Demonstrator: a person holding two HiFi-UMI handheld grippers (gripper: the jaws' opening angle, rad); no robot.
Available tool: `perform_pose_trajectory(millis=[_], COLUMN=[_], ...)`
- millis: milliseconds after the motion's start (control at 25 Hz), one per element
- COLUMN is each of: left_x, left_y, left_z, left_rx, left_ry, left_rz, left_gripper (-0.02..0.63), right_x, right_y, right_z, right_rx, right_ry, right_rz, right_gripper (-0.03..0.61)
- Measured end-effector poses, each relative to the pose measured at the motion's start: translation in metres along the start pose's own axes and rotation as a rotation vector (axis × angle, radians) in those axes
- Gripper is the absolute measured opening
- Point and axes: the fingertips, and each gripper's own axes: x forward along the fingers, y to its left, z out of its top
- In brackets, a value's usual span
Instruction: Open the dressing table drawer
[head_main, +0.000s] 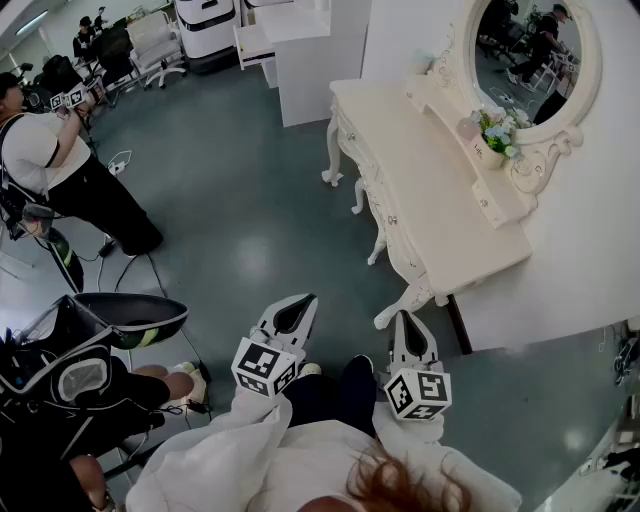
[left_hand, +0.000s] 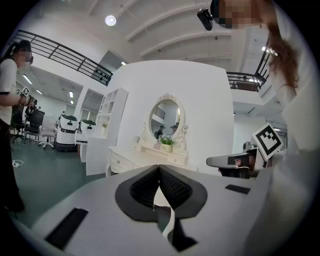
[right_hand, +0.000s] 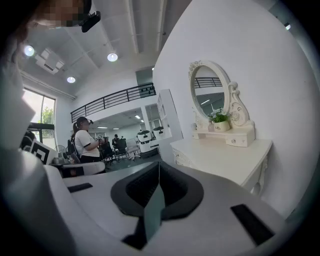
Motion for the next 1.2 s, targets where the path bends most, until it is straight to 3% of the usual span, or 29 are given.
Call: perform_pose_trajectory(millis=[800,1200], left_x=[-0.038,-0.015], left_y=[0.02,0.063], left_z=[-0.017,-0.009], left_rx=[-0.008,-0.017], left_ry=[0.016,0.017], left_rz=[-0.038,0.004], left_gripper=[0.017,0.017], right_x=[-0.006,0.051], right_y=[0.04,0.045], right_z=[-0.031,-0.023], right_rx=[0.048,0.038], right_ry=[0.021,0.045], right_rz=[-0.047,-0.005], right_gripper=[0.037,0.036])
